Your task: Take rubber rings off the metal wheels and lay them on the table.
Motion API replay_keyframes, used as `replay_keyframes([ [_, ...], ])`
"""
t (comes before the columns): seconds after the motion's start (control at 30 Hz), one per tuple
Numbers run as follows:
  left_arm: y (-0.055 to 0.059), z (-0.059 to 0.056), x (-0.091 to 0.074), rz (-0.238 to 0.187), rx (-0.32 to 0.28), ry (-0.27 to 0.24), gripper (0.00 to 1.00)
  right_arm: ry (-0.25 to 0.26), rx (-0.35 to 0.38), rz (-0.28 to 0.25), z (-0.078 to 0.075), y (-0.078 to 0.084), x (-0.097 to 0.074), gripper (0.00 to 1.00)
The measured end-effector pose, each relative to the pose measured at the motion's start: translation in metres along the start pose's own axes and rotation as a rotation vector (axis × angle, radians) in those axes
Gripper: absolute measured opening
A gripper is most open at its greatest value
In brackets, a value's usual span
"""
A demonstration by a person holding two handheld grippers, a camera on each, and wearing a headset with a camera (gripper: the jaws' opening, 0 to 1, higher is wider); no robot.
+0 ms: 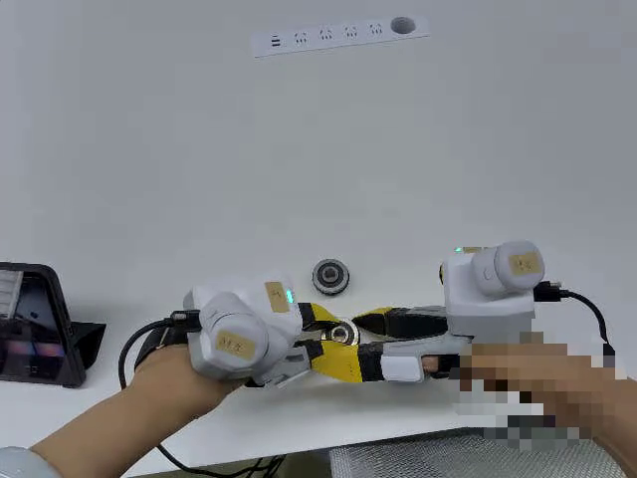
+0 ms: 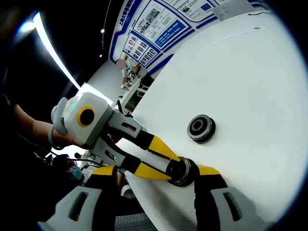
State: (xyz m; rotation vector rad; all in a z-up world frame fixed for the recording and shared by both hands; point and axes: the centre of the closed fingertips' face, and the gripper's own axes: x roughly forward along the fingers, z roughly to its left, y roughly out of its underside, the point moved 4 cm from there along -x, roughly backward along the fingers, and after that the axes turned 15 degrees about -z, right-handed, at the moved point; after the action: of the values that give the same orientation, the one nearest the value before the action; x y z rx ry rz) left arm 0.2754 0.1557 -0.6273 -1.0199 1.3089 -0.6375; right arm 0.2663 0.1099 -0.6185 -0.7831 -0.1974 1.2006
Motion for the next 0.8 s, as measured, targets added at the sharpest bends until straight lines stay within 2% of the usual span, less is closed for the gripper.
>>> replay_keyframes([
  [0.2, 0.000, 0.000, 0.000, -0.001, -0.001, 0.000, 0.12, 0.004, 0.004, 0.005, -0.002, 0.001, 0.001, 0.66],
  [0.53, 0.000, 0.000, 0.000, -0.003, -0.001, 0.000, 0.12, -0.016, 0.028, 0.021, 0.004, 0.004, -0.005, 0.67],
  [0.67, 0.000, 0.000, 0.000, -0.002, 0.000, 0.001, 0.12, -0.020, 0.091, -0.013, 0.004, 0.002, -0.008, 0.68],
  [0.8, 0.000, 0.000, 0.000, -0.002, -0.001, 0.000, 0.12, -0.017, 0.116, -0.030, 0.003, 0.000, -0.011, 0.67],
])
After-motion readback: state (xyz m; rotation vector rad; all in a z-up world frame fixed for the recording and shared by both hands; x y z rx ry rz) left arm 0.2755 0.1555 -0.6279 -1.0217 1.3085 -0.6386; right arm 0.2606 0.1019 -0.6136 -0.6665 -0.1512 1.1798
